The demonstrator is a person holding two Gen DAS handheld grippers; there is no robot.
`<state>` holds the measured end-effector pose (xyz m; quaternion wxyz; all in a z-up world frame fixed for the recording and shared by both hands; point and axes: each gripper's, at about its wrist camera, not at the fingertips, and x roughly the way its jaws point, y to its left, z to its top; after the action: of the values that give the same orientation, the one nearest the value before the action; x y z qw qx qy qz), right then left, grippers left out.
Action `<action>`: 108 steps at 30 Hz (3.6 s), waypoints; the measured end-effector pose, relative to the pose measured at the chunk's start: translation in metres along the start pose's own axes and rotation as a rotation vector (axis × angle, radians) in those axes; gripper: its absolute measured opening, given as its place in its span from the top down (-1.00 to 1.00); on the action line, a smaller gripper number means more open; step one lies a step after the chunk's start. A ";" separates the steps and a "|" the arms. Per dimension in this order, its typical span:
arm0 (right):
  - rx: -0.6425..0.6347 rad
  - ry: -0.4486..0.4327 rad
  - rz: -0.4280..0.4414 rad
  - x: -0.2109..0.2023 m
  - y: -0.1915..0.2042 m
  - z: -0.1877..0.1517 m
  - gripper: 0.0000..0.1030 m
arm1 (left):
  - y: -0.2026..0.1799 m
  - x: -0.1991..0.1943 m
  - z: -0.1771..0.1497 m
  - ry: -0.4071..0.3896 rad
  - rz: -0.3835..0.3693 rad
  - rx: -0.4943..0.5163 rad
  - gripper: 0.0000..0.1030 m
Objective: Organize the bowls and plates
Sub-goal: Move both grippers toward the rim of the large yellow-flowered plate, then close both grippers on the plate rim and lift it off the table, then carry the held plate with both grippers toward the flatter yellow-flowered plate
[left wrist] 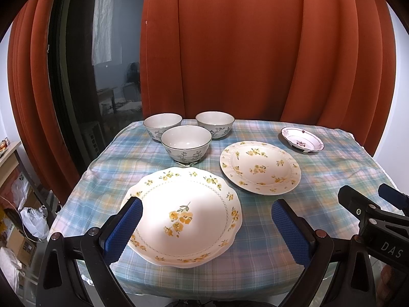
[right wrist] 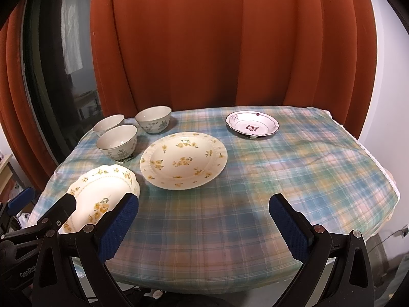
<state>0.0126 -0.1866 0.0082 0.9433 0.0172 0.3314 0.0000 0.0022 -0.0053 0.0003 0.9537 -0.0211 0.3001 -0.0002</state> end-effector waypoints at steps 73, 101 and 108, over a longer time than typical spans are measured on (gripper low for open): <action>-0.069 0.533 -0.027 0.184 0.161 0.017 -0.34 | 0.124 0.175 0.027 0.542 -0.098 0.093 -0.43; -0.027 0.455 0.027 0.162 -0.004 0.046 -0.34 | -0.044 0.157 0.031 0.458 -0.049 0.127 -0.45; -0.034 0.447 0.021 0.158 -0.054 0.047 -0.34 | -0.094 0.158 0.022 0.464 -0.045 0.124 -0.46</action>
<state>0.1649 -0.2407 -0.0559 0.8465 0.0046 0.5320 0.0193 0.1454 -0.1008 -0.0683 0.8585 0.0313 0.5099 -0.0447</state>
